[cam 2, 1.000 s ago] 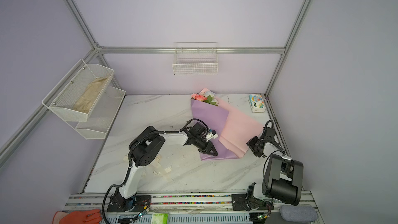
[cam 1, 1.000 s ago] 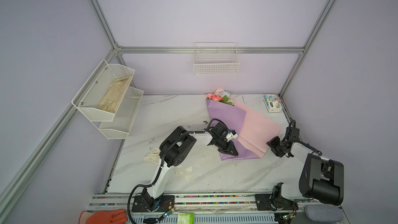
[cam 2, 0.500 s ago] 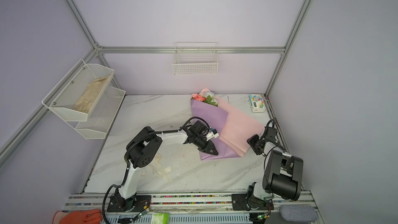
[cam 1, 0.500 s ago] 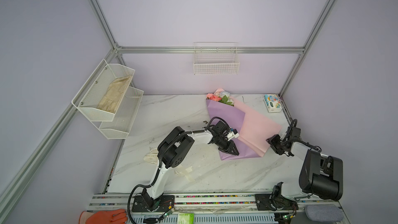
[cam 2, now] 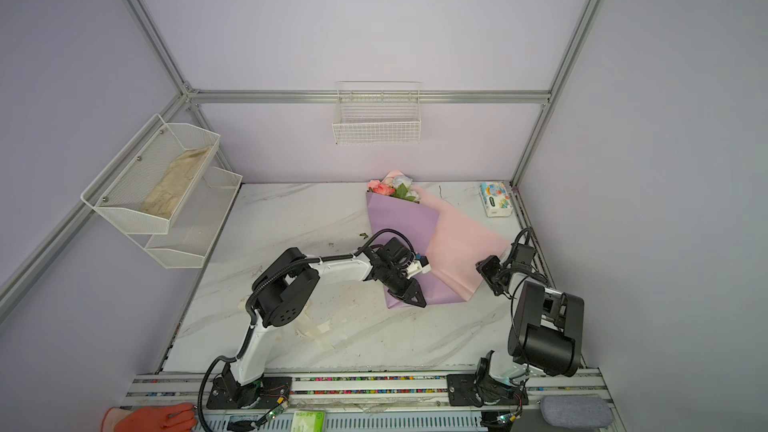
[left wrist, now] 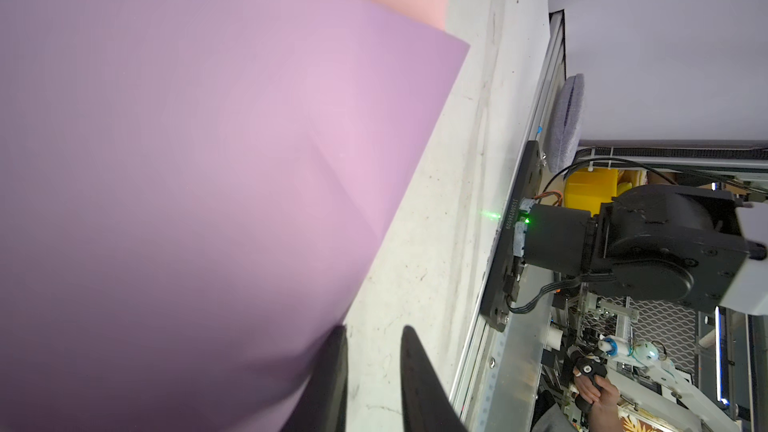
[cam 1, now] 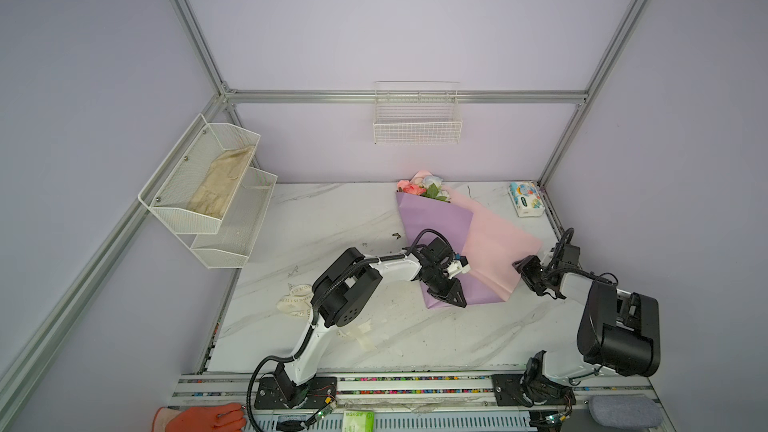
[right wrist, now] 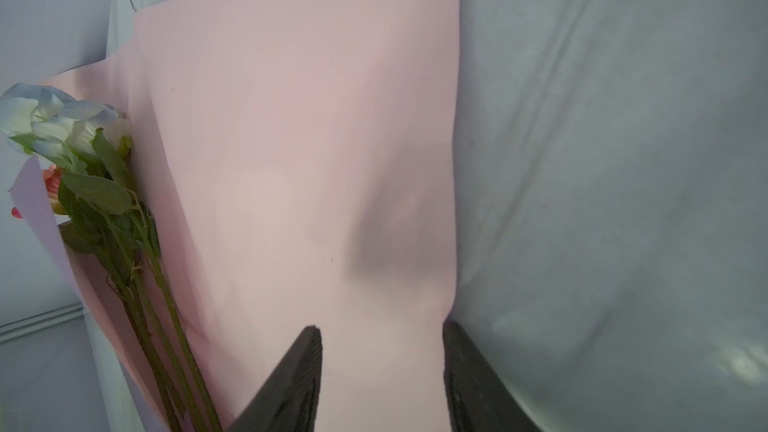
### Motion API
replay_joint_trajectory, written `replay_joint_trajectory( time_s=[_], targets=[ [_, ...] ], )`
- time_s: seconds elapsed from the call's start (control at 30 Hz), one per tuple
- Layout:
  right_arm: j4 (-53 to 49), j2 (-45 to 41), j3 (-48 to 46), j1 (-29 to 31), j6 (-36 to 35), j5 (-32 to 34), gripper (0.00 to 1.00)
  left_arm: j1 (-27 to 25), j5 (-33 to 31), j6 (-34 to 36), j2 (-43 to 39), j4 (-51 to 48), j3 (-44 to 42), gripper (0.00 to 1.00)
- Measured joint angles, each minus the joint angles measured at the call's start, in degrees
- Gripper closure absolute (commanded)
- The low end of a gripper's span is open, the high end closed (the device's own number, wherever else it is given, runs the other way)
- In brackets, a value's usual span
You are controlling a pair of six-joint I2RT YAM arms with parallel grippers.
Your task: Tie the bouquet of fake flowers
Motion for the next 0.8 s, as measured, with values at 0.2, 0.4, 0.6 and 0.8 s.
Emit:
replay_joint_trajectory(
  time_s=[0.2,0.4,0.6,0.8],
  targets=[
    [1.7,0.3,-0.4,0.0,-0.6,-0.2,0.46,0.4,1.0,0.0,1.7,0.0,0.9,0.79],
    [3.7,0.1,-1.2,-0.2,-1.1,-2.1,0.4,0.7,1.0,0.0,1.7,0.1,0.9,0.79],
    [5.7,0.0,-2.4,-1.7,-0.7,-5.9,0.39,0.8,1.0,0.0,1.7,0.1,0.9,0.79],
    [12.4,3.4,-3.1,-2.5,1.1,-12.9,0.4,1.3,1.0,0.0,1.7,0.3,0.9,0.8]
  ],
)
